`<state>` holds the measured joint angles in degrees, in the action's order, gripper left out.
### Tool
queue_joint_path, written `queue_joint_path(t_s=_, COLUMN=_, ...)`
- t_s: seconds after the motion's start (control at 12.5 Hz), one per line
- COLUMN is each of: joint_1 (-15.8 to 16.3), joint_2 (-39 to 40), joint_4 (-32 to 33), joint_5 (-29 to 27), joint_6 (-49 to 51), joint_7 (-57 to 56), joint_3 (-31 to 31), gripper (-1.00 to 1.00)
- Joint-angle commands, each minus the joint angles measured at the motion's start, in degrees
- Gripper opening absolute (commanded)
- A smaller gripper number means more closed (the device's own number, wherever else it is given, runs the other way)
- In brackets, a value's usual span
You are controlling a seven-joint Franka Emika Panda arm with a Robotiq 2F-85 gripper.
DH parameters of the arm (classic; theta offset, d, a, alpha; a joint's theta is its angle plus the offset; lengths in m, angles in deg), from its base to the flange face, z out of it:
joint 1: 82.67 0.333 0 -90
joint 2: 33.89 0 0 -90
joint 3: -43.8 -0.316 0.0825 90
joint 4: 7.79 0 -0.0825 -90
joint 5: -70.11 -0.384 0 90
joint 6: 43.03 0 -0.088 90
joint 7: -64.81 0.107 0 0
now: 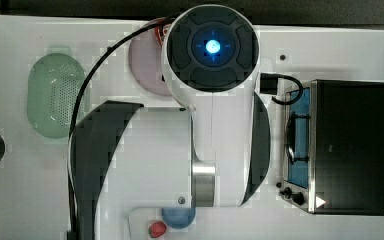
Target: Pick banana from table and place on oven.
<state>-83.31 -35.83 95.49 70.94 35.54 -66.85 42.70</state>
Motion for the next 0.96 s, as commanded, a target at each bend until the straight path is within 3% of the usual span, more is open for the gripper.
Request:
queue_joint_path(t_s=0.08, joint_1=-5.44, joint_2=-24.45, joint_4=16.36, joint_5=-1.69, joint_6=8.56, joint_7=-4.16, joint_3=-2.84, gripper=0.59)
queue_joint_path(t_s=0.24, joint_1=-5.44, joint_2=-24.43, joint_4=16.46, joint_5=-1.69, joint_6=8.56, joint_7=-4.16, joint_3=-2.86, gripper=0.99)
queue_joint_path(t_s=0.56, joint_1=-5.36, joint_2=-22.1, joint_4=17.84, joint_5=-1.69, joint_6=6.59, joint_7=-4.16, joint_3=-3.05, gripper=1.0)
queue_joint_path(t_s=0.96, joint_1=-5.24, joint_2=-12.22, joint_4=23.54, joint_5=-1.68, joint_6=-8.62, joint_7=-4.16, joint_3=-3.75, gripper=1.0)
